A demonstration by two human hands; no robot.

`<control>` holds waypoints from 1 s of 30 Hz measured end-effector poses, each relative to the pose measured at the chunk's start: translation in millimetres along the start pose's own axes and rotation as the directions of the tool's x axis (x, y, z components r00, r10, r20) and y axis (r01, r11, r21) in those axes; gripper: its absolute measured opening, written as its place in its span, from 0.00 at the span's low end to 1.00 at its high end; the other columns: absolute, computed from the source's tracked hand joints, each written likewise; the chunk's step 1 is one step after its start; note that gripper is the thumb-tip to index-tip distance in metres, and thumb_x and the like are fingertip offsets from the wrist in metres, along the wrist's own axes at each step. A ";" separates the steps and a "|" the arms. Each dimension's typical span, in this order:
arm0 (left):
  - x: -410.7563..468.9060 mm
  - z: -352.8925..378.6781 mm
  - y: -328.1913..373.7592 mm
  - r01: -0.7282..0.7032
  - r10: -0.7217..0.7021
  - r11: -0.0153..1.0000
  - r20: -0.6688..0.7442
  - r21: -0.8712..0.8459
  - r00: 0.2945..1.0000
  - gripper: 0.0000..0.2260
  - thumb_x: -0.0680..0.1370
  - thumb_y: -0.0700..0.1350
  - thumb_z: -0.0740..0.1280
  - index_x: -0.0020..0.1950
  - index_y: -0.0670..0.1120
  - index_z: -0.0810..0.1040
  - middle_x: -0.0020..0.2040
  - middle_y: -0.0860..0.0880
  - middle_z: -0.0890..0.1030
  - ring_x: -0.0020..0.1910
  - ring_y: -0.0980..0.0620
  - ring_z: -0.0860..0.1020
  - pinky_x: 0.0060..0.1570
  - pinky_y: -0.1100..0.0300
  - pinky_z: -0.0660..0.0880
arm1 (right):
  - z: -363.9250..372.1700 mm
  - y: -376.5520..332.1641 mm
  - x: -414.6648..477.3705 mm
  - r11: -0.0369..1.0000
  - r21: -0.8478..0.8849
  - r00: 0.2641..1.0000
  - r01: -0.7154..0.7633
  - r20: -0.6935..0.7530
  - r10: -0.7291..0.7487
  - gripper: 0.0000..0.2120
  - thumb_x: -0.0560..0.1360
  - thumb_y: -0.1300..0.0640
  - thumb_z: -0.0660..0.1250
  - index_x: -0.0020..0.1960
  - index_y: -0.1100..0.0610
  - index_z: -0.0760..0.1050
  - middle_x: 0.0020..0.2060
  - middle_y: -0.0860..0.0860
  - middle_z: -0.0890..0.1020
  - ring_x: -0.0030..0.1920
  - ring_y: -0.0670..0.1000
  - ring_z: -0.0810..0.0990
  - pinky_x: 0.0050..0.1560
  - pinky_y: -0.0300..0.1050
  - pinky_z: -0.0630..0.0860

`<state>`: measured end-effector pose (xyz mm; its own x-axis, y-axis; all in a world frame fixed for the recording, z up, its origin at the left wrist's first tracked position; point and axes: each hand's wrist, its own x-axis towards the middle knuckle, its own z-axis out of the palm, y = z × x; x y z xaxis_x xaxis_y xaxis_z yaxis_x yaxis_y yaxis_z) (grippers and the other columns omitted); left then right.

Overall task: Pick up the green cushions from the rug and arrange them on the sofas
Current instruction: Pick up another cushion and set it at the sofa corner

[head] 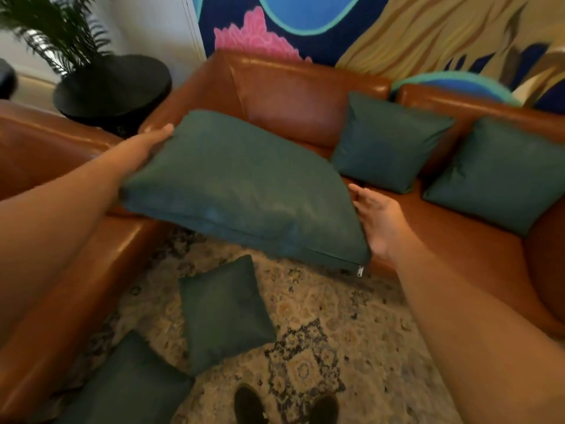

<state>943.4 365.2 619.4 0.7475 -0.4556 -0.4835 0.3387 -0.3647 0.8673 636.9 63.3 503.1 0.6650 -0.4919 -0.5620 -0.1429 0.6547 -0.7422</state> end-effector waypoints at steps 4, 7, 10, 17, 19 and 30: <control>-23.0 -12.4 35.0 0.022 -0.019 0.998 0.056 -0.056 0.998 0.10 0.71 0.61 0.73 0.43 0.56 0.87 0.43 0.54 0.86 0.36 0.54 0.84 0.37 0.59 0.81 | -3.8 -26.9 -20.5 1.000 -0.005 0.994 -0.022 0.110 0.023 0.27 0.71 0.46 0.73 0.68 0.52 0.82 0.64 0.54 0.86 0.66 0.59 0.81 0.67 0.56 0.76; -23.8 -15.6 40.4 0.021 -0.022 0.987 -0.009 -0.157 1.000 0.20 0.74 0.68 0.68 0.56 0.57 0.86 0.58 0.53 0.86 0.58 0.46 0.83 0.60 0.44 0.76 | -1.5 -38.4 -31.3 0.998 -0.038 0.990 -0.040 0.133 0.045 0.41 0.58 0.46 0.85 0.69 0.54 0.83 0.64 0.55 0.86 0.60 0.59 0.86 0.59 0.53 0.83; -24.9 -11.1 32.6 0.031 -0.030 0.991 0.010 -0.131 1.000 0.36 0.68 0.76 0.67 0.70 0.59 0.79 0.67 0.52 0.82 0.65 0.41 0.79 0.69 0.36 0.69 | 9.3 -41.0 -34.2 1.000 -0.002 0.997 0.004 0.079 -0.004 0.42 0.57 0.46 0.85 0.70 0.56 0.83 0.61 0.53 0.88 0.54 0.54 0.87 0.49 0.47 0.83; -19.5 -1.9 -0.8 0.020 -0.017 0.999 -0.096 0.034 0.995 0.23 0.74 0.68 0.72 0.66 0.63 0.74 0.62 0.57 0.80 0.61 0.47 0.80 0.61 0.47 0.76 | 33.4 -25.3 -16.1 0.992 0.045 0.989 0.114 -0.102 -0.109 0.22 0.80 0.56 0.73 0.73 0.53 0.78 0.61 0.55 0.88 0.59 0.54 0.86 0.49 0.48 0.80; -18.4 -2.0 -3.3 0.004 0.000 1.000 -0.138 0.025 0.990 0.29 0.75 0.68 0.71 0.73 0.60 0.72 0.65 0.54 0.78 0.63 0.46 0.77 0.60 0.47 0.74 | 40.1 -25.6 -6.8 0.985 0.029 0.978 0.168 -0.134 -0.162 0.22 0.79 0.61 0.75 0.71 0.53 0.79 0.61 0.54 0.88 0.63 0.57 0.85 0.50 0.48 0.80; 34.4 59.1 36.8 -0.068 0.056 0.996 -0.181 -0.062 0.982 0.24 0.78 0.64 0.69 0.70 0.54 0.74 0.55 0.55 0.80 0.58 0.48 0.77 0.52 0.53 0.76 | 17.9 -76.4 60.4 0.941 -0.243 0.882 0.233 -0.354 -0.310 0.25 0.78 0.45 0.78 0.72 0.51 0.77 0.63 0.50 0.84 0.64 0.55 0.82 0.70 0.60 0.79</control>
<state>947.8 288.0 627.7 0.8564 -0.3207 -0.4046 0.3215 -0.2819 0.9040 701.1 -6.2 532.4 0.3715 -0.8403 -0.3949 -0.1575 0.3621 -0.9187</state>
